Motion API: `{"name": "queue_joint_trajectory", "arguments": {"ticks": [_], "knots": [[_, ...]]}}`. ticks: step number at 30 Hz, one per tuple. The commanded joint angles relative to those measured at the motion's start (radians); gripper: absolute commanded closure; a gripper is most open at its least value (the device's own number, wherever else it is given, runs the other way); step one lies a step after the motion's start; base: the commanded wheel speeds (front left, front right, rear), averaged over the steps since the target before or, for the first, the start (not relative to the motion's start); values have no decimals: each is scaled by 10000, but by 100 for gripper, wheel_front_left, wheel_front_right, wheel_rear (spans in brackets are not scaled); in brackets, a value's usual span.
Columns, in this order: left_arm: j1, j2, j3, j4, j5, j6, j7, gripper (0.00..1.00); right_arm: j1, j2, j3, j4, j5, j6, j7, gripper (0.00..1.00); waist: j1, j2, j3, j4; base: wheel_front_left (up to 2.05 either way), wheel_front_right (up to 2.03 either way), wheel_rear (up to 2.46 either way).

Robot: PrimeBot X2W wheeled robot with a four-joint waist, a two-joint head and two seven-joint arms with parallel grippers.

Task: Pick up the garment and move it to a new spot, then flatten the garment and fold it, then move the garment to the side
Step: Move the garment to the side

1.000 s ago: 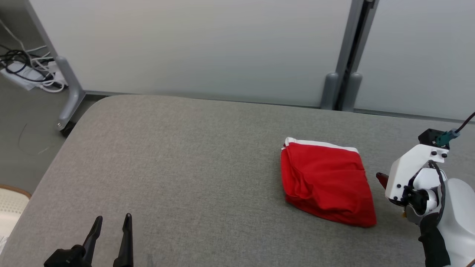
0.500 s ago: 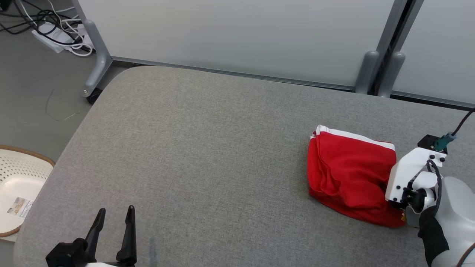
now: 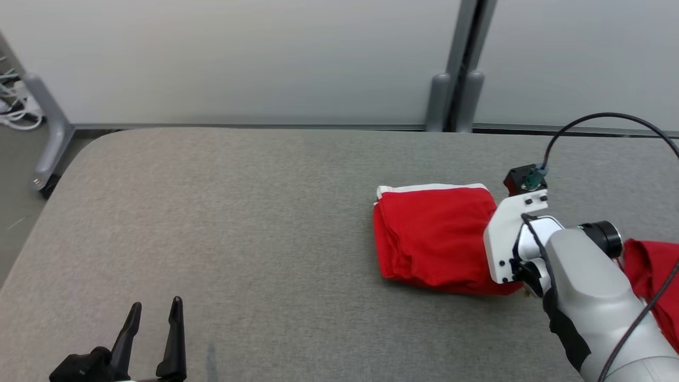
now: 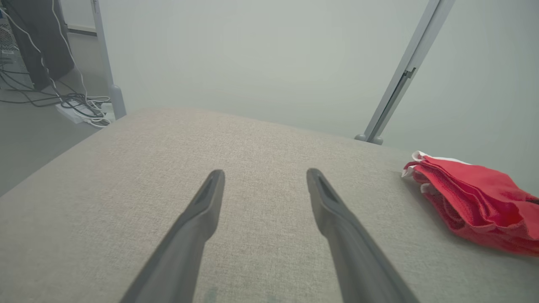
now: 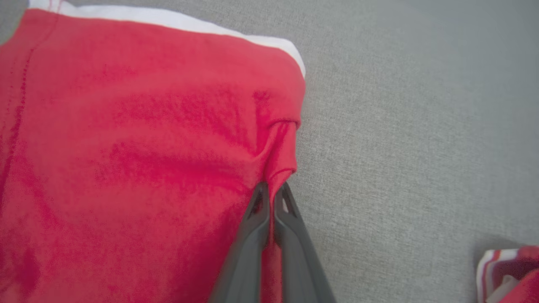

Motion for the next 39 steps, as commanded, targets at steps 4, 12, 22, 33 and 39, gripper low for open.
{"name": "queue_joint_trajectory", "arguments": {"ticks": [4, 12, 22, 33, 39], "knots": [[145, -170, 115, -248, 45, 103, -216, 0, 299, -445, 1695, -1021, 689, -1, 320, 100, 0, 0, -504, -1656, 0, 0, 0], [16, -345, -45, -238, 21, -36, -258, 0, 1025, -2955, 4199, -3991, 1908, -1, 1210, 100, 0, 0, -557, -2717, 0, 0, 0], [-130, -135, -144, -201, 65, -124, -90, 0, 1096, -5036, 4507, -4730, 1016, -1, 702, 100, 0, 0, -199, -2937, 0, 0, 0], [-643, 68, -395, -157, 250, -265, 102, 0, 1178, -4584, 557, -1464, 256, -1, -736, 100, 0, 0, 355, -1845, 0, 0, 0], [-633, 232, -340, -267, 342, -167, 84, 0, 1302, -4355, -1011, -514, -851, -1, -983, 0, 0, 0, 389, -1509, 0, 0, 0]]}}
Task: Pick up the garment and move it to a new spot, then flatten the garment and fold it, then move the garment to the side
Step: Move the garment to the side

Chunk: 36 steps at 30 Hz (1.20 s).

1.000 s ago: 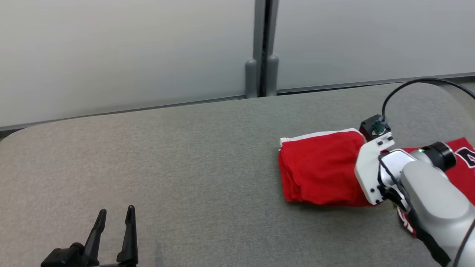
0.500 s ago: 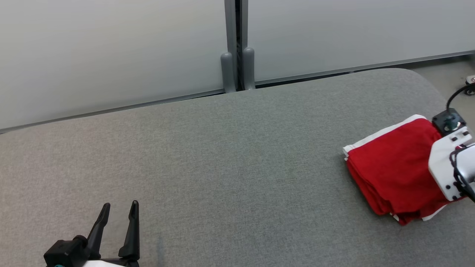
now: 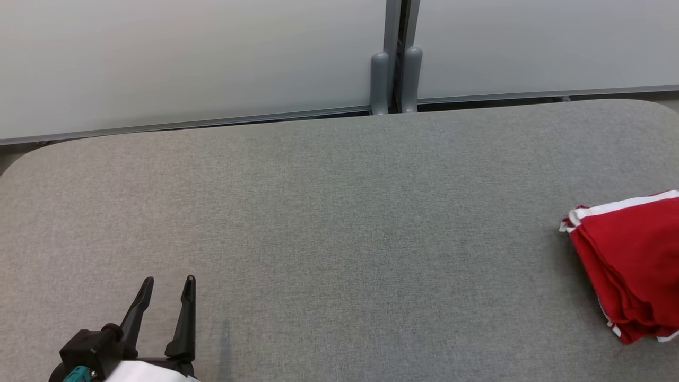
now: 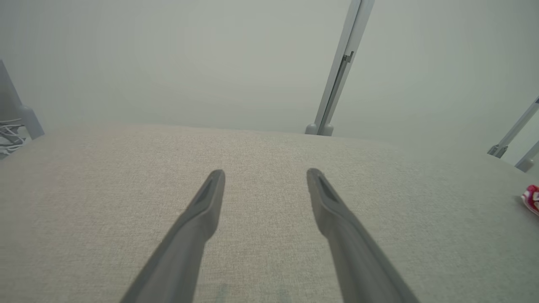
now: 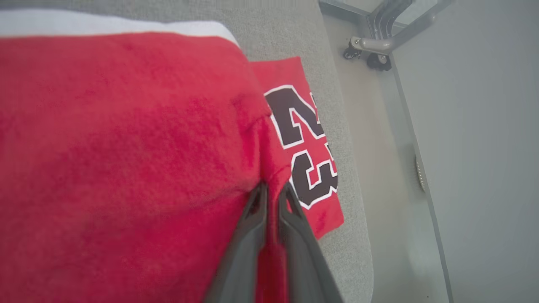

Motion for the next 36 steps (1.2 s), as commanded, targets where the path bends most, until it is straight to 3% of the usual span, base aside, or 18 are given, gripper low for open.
{"name": "queue_joint_trajectory", "arguments": {"ticks": [1, 4, 9, 14, 19, 26, 32, 36], "knots": [[-48, 87, 64, -49, 74, 65, -27, 0, 81, 157, -376, 29, -216, -1, -265, 0, 0, 0, -31, 56, 0, 0, 0], [111, 96, 140, -25, 28, 137, -80, 0, 226, 607, -776, -28, -427, -1, -573, 0, 0, 0, -248, 8, 0, 0, 0], [299, -56, 200, 60, -37, 245, -221, 0, 784, 1314, -1076, -947, -23, -1, -2219, 0, 0, 0, -796, -155, 0, 0, 0], [533, -314, 431, 50, -67, 383, -410, 0, 1831, 2167, -1088, -2883, 782, -2, -3690, 0, 0, 0, -1236, -406, 0, 0, 0], [656, -503, 741, 364, -123, 514, -481, 0, 3341, 2752, -903, -5258, 1299, -1, -4316, 0, 0, 0, -1496, -435, 0, 0, 0], [899, -602, 1040, 783, -75, 786, -517, 0, 5151, 3272, -618, -7447, 1845, 1, -4176, 0, 0, 0, -1838, -205, 0, 0, 0], [1240, -481, 823, 964, 25, 582, -393, 0, 6391, 3768, -890, -8439, 1939, 1, -3275, 0, 0, 0, -2120, 213, 0, 0, 0], [1449, -450, 872, 946, -51, 678, -399, 0, 6898, 4015, -972, -8967, 1830, 1, -2881, 0, 0, 0, -2208, 394, 0, 0, 0]]}}
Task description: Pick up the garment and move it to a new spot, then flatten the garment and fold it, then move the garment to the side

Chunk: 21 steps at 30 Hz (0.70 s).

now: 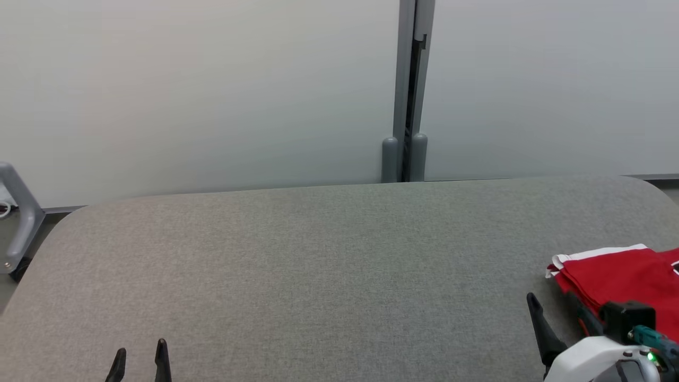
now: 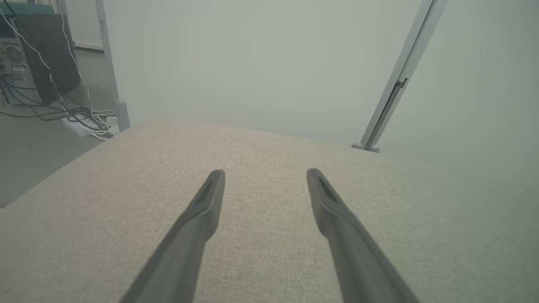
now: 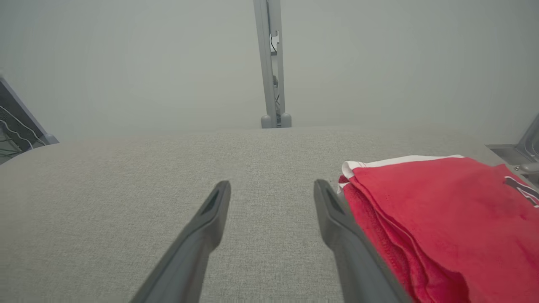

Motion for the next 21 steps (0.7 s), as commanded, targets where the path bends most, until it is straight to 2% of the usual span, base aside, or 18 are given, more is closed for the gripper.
{"name": "queue_joint_trajectory", "arguments": {"ticks": [1, 10, 21], "knots": [[79, 22, -34, -41, 24, 16, -20, 0, 197, -3, -91, -122, -171, 3, 113, 0, 0, 0, -49, 108, 0, 0, 0], [235, -51, -114, -207, 66, 51, -60, 0, 981, 269, -560, -918, -314, 3, 522, 0, 0, 0, -9, 251, 0, 0, 0], [77, -132, -61, -318, 49, 103, -94, 0, 943, 311, -405, -1095, -115, 3, 548, 0, 0, 0, 122, 178, 0, 0, 0]]}}
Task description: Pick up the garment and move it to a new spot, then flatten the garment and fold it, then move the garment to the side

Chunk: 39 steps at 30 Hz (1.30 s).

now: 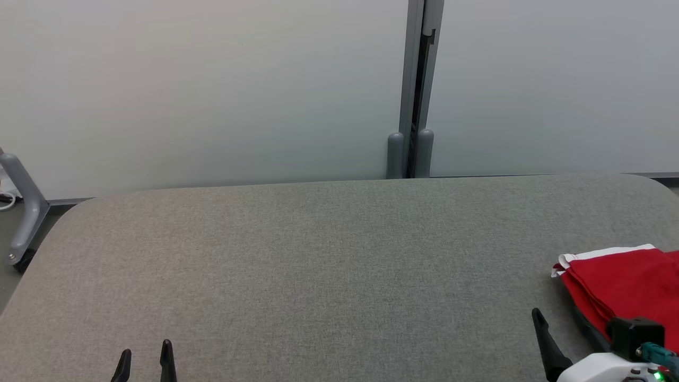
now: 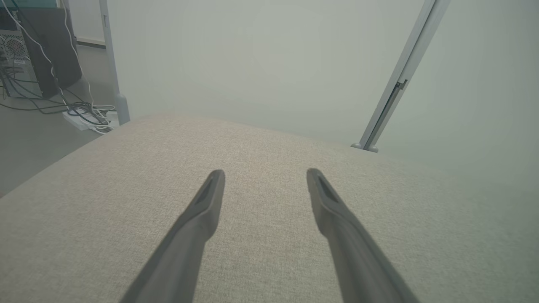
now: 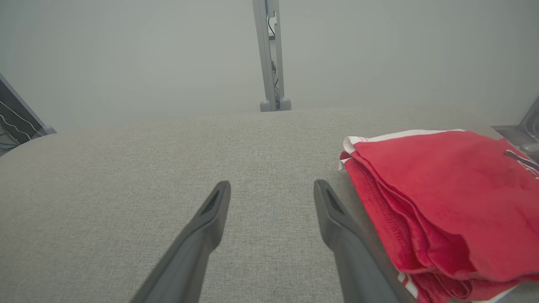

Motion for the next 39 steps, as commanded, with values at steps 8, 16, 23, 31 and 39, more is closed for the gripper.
{"name": "queue_joint_trajectory", "arguments": {"ticks": [8, 16, 23, 31, 39], "knots": [[26, 85, 79, -65, -30, 103, -44, 0, -100, -23, 66, 51, 95, 3, -81, 0, -1, 0, 36, -32, 0, 0, 0], [83, -300, -59, 424, -145, 22, 54, 100, 222, 157, 22, 573, 203, 0, 7, 100, 0, 0, 48, -40, 0, 0, 0], [-392, -451, 84, 590, -1348, -320, 392, 100, 7, 136, -267, 635, 1744, 0, 65, 100, 0, 0, 120, -68, 0, 0, 0], [-840, -587, 206, 748, -2440, -637, 696, 100, -139, 116, -476, 639, 3155, 0, 61, 100, 0, 0, 191, -96, 0, 0, 0], [-1221, -712, 320, 853, -3432, -921, 970, 100, -284, 97, -678, 663, 4431, 0, 77, 100, 0, 0, 263, -125, 0, 0, 0]]}}
